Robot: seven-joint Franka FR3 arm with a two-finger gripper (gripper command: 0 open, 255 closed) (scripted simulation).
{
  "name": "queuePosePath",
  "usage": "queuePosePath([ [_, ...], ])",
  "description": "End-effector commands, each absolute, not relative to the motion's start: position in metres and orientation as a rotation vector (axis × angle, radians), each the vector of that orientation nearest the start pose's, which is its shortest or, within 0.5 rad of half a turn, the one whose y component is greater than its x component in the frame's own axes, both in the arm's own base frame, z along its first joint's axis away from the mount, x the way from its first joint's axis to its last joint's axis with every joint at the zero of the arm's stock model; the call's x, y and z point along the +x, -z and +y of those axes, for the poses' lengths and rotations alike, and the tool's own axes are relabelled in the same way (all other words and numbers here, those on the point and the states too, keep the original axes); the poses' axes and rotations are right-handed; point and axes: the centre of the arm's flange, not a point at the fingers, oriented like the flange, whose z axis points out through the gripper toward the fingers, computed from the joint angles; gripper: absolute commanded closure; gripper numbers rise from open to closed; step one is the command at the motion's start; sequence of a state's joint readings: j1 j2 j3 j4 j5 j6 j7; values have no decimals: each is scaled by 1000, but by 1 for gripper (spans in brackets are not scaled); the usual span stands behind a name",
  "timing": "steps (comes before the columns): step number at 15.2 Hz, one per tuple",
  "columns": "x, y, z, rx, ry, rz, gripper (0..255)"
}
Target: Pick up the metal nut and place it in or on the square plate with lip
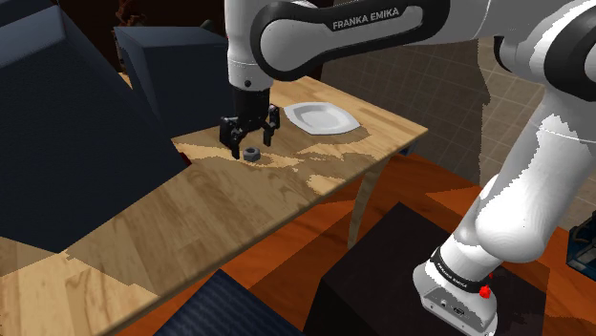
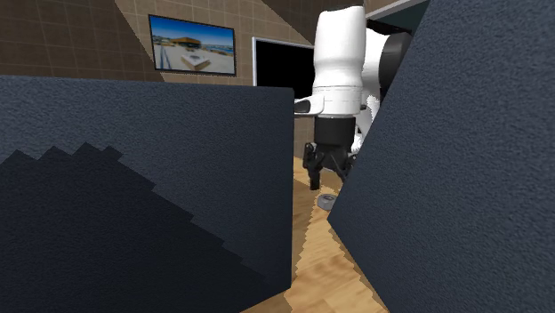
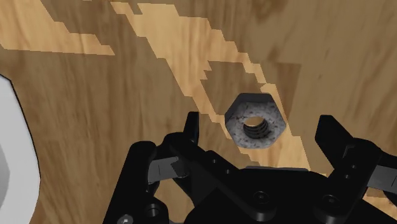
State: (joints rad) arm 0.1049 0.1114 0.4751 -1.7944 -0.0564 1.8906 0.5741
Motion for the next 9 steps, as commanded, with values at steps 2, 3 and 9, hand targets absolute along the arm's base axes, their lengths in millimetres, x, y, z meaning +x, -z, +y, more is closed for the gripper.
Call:
queuePosePath([
  [2,502,-475,312,-3145,0,-33,0],
  [3,502,-475,312,-3145,0,-33,0],
  [9,502,-475,312,-3145,0,-33,0],
])
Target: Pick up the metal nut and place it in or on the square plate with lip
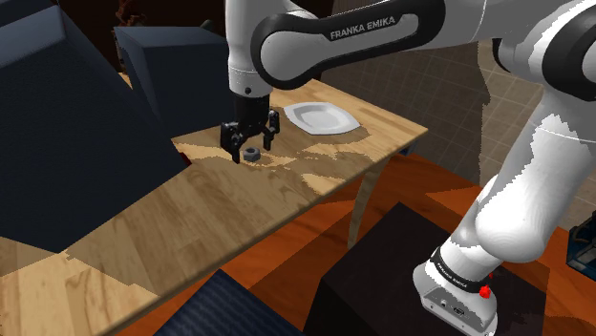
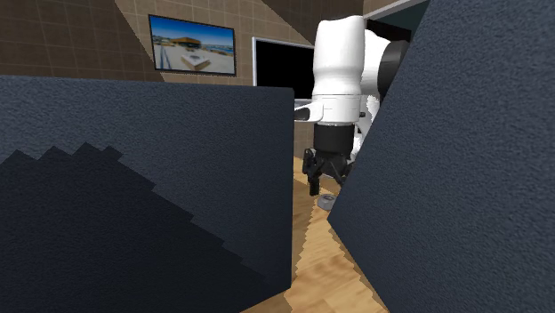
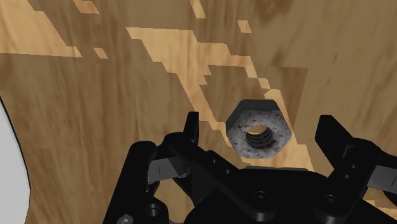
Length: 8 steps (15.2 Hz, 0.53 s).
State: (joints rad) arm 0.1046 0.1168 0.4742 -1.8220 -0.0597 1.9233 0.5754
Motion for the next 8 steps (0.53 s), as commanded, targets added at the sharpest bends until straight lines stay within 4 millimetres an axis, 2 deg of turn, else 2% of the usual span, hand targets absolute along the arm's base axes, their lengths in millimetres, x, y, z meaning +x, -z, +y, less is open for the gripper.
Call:
queuePosePath([
  [1,502,-475,312,-3145,0,-33,0],
  [2,502,-475,312,-3145,0,-33,255],
  [8,503,-476,312,-3145,0,-33,255],
])
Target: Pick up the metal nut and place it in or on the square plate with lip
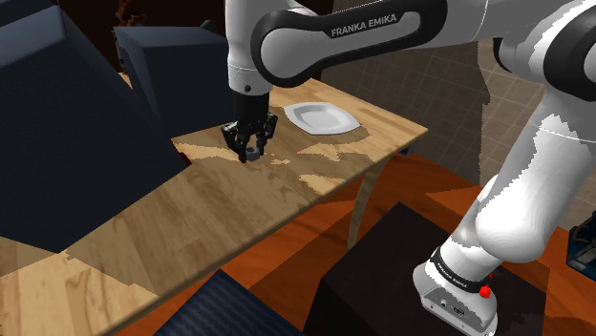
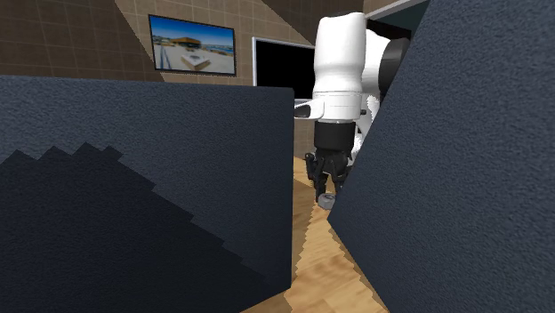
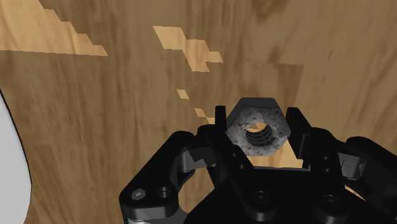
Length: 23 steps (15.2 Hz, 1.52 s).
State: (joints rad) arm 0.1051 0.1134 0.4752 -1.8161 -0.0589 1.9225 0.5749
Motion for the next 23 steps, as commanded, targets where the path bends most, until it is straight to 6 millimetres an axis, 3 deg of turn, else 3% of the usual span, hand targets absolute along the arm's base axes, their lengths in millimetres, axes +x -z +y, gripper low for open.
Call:
queuePosePath([
  [1,502,-476,312,-3145,0,-33,255],
  [3,502,-475,312,-3145,0,-33,255],
  [20,502,-565,312,-3145,0,-33,255],
  [23,507,-564,273,-3145,0,-33,255],
])
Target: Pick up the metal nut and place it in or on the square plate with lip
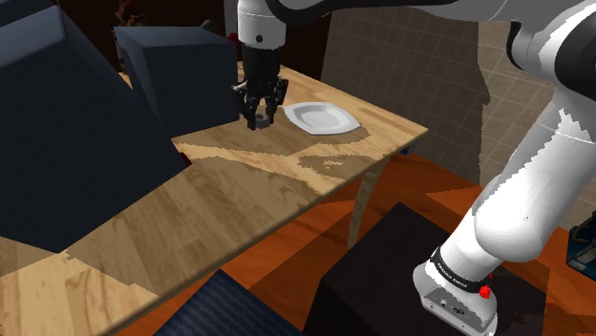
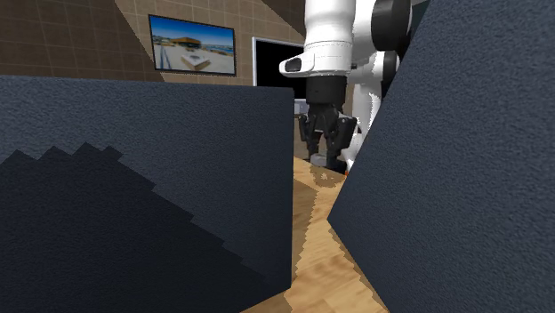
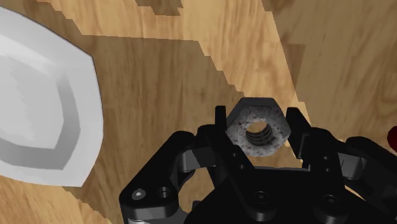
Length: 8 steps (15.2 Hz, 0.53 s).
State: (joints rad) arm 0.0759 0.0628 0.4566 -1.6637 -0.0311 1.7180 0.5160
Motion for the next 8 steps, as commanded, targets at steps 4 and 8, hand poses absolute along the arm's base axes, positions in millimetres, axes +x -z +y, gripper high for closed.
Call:
queuePosePath([
  [4,512,-564,220,-3145,0,-33,255],
  [8,518,-564,168,-3145,0,-33,255],
])
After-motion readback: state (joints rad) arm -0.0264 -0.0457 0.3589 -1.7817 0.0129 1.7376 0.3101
